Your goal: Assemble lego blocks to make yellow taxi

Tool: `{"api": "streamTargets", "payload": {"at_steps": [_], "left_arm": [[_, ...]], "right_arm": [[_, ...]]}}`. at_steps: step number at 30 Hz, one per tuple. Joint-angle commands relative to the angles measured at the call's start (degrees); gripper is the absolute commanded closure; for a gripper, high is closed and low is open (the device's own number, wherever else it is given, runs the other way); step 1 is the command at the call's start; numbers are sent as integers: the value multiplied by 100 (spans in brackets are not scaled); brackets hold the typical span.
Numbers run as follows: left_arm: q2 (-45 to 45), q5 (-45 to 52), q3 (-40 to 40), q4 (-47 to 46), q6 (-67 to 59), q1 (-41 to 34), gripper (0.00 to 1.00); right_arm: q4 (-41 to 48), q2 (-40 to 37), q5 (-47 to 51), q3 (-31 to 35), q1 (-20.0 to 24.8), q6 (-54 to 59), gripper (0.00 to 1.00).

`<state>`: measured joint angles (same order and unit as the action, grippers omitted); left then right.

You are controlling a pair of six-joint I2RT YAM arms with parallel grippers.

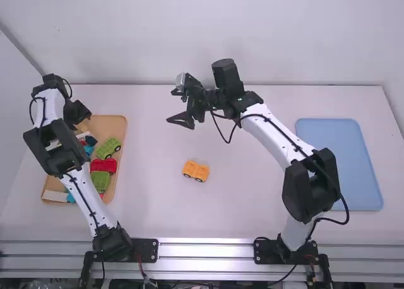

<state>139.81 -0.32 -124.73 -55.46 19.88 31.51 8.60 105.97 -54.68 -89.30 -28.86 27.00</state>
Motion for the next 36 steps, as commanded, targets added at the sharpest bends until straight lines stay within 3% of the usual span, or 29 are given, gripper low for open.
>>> {"api": "streamTargets", "payload": {"at_steps": [1,15,18,23,27,29,31,36], "left_arm": [[61,-83,170,33,-2,2,40],[61,-323,752,654,46,42,45],[61,-341,920,863,173,9,52],[61,-339,1008,946,173,9,55],[61,-343,1043,1043,175,0,68],[55,-339,1040,1067,173,2,69],[39,-236,979,1054,170,2,82],[-17,-63,710,820,131,9,92]], "right_arm": [[46,35,-37,-188,2,-20,1],[212,35,162,-188,0,24,1],[197,35,175,-188,2,22,2],[199,35,216,-188,2,24,1],[195,35,219,-188,13,24,1],[195,35,223,-188,13,24,1],[199,35,223,-188,13,24,2],[170,35,219,-188,142,-33,1]]}}
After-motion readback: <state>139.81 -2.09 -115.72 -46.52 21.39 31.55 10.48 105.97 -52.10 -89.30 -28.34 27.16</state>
